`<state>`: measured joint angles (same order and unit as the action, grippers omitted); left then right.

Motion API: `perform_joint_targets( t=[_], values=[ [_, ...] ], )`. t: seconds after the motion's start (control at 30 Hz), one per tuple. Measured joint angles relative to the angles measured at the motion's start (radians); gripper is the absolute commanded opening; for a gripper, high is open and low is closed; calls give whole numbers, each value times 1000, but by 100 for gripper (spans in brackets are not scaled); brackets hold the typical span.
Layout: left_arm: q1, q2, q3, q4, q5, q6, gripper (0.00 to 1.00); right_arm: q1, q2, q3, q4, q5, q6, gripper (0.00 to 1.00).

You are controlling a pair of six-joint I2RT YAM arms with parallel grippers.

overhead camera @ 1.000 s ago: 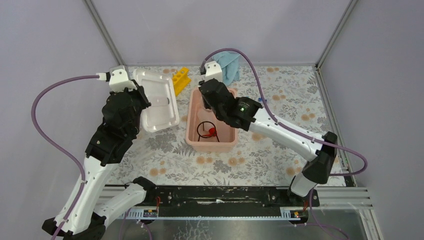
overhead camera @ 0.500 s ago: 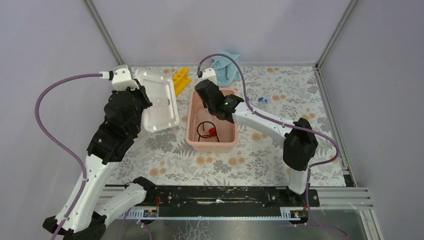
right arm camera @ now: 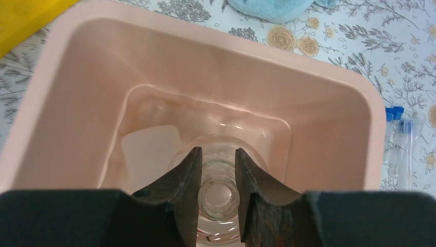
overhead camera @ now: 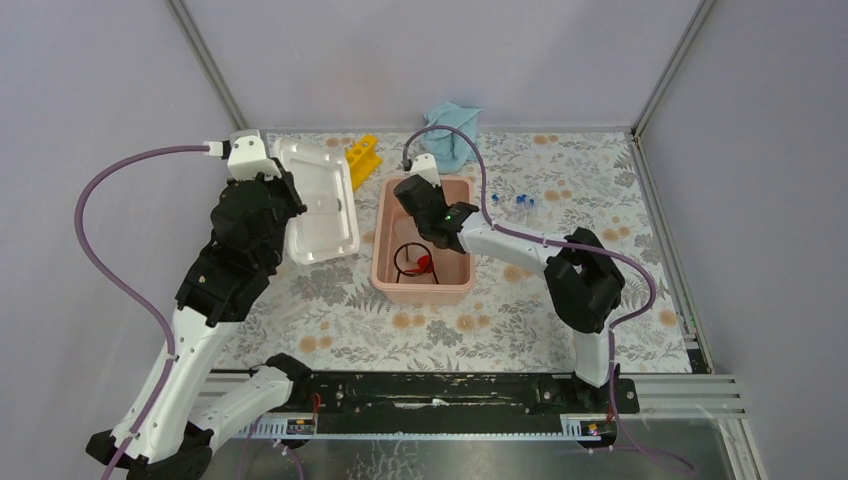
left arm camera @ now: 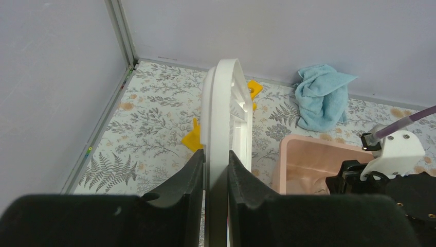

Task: Organize the chemistry lab equipment
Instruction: Place the chemistry item in the storage box.

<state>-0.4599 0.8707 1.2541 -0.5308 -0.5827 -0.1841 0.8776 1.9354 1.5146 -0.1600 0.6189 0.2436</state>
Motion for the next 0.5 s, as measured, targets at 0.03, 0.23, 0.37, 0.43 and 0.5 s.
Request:
perform_joint_targets(
  t=[0.03,0.23,0.37,0.43,0.5],
  values=[
    [0,0,0,0,0,0,0,-3,4,-11,12,5,0,0],
    [0,3,0,0,1,0,0,-11,29,-66,73,32,7,0],
    [0,10,0,0,9,0,0,-16,37,-95,108,45,24,0],
    [0,12,0,0,18,-1,0,-20,39,-105,121,47,39,0],
    [0,12,0,0,23,-1,0,-25,40,-114,129,50,63,0]
  ],
)
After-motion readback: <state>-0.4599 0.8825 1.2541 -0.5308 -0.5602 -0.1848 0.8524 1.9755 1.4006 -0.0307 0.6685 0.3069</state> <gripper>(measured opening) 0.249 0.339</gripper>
